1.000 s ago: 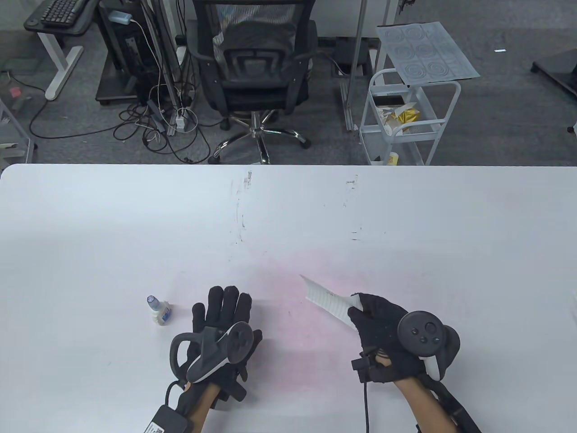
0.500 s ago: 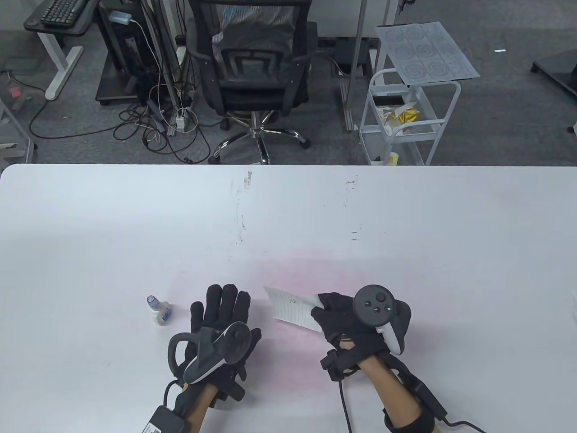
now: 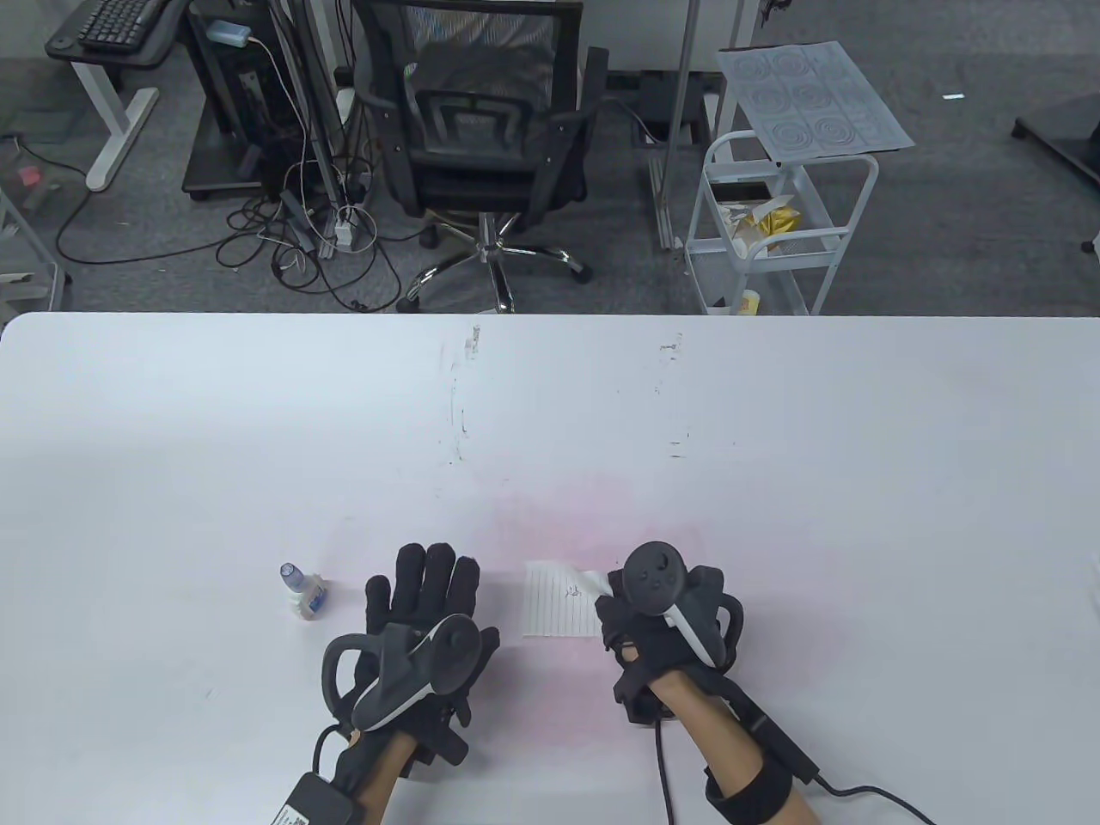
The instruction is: Brush correction fluid to cover black text
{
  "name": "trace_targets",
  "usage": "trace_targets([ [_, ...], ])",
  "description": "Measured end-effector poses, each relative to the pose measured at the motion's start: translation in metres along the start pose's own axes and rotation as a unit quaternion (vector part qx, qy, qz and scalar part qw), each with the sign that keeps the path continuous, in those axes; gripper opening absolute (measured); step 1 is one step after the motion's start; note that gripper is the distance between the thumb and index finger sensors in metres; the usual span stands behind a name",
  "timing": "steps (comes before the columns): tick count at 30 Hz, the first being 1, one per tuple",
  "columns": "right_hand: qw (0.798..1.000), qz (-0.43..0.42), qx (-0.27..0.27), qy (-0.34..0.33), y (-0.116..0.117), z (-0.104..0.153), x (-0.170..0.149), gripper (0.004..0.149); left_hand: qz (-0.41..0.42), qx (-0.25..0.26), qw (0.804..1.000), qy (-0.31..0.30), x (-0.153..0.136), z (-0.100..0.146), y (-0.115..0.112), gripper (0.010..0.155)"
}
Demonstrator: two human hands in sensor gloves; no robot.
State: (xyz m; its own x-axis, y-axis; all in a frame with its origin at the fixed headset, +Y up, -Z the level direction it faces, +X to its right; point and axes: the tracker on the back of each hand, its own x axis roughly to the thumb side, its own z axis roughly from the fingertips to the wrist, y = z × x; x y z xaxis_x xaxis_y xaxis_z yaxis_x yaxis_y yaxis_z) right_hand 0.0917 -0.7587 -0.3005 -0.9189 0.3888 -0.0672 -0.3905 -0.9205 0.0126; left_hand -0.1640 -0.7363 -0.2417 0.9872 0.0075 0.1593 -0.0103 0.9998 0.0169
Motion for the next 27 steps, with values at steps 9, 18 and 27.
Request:
trace_targets([
  [9, 0.995, 0.093, -0.038, -0.016, 0.0, 0.007, 0.013, 0.043, -0.002, -0.002, 1.0, -0.001, 0.001, 0.0, 0.0, 0.077],
  [18, 0.981, 0.178, -0.076, -0.029, 0.0, 0.014, 0.017, 0.057, -0.005, -0.005, 1.0, -0.001, 0.002, 0.0, 0.0, 0.078],
  [27, 0.983, 0.178, -0.049, 0.001, -0.013, 0.022, 0.005, 0.071, -0.003, -0.004, 1.0, 0.0, 0.002, 0.0, 0.001, 0.077],
])
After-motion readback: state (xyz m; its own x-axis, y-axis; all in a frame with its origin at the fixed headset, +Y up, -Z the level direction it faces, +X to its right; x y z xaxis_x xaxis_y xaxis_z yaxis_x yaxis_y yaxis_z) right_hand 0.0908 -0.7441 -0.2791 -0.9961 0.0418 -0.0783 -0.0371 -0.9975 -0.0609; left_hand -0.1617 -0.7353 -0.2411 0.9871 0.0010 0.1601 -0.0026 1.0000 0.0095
